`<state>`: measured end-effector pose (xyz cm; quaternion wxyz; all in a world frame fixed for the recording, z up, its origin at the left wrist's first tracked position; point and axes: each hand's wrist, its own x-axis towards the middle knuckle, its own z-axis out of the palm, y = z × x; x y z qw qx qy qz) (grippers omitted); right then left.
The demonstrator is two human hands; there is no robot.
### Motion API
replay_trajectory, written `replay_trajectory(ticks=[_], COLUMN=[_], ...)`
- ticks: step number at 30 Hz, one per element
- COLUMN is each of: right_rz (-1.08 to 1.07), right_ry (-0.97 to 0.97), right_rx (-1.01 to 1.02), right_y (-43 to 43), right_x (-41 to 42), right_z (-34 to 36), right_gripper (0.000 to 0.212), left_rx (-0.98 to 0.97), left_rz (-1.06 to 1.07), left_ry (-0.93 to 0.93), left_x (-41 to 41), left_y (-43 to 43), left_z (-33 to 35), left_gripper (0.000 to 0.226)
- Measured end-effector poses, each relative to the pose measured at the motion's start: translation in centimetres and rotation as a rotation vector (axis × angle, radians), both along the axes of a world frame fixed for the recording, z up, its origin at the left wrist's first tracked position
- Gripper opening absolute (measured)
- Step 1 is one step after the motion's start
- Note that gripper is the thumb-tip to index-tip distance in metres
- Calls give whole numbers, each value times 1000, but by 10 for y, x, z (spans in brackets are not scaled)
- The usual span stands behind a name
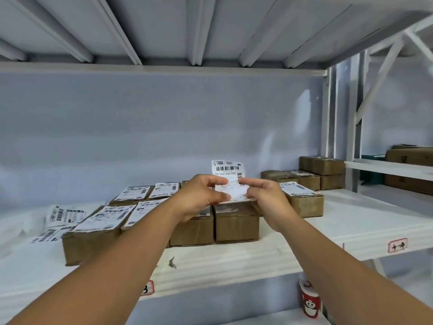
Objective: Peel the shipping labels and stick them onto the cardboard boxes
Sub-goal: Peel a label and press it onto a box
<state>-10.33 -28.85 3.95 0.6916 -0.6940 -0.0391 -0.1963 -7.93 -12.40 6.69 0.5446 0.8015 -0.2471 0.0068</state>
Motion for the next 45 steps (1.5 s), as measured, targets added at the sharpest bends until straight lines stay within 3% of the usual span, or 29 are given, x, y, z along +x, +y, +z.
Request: replay_trajectory(ticks=[7, 14, 33, 39, 45], right_rz=[-20, 25, 28, 18, 6], right_ry=[-76, -183, -133, -138, -128], right_rx=[112, 103, 45, 49, -18], right_y=[-2, -2, 2, 1, 2], right_x=[11, 7, 1, 0, 0], right_z=[-26, -34, -34, -34, -34], right_gripper=[31, 26, 35, 32, 34], left_rx=[161, 150, 245, 224, 254], left_rz=[-9, -66, -22, -26, -3], left_ry=[-9, 23, -79, -99, -115], left_x=[11, 13, 3, 2, 3], left_y=[-4, 0, 0, 1, 0], left_z=[-8, -13, -14, -16, -17], left_gripper=[42, 41, 57, 46, 54])
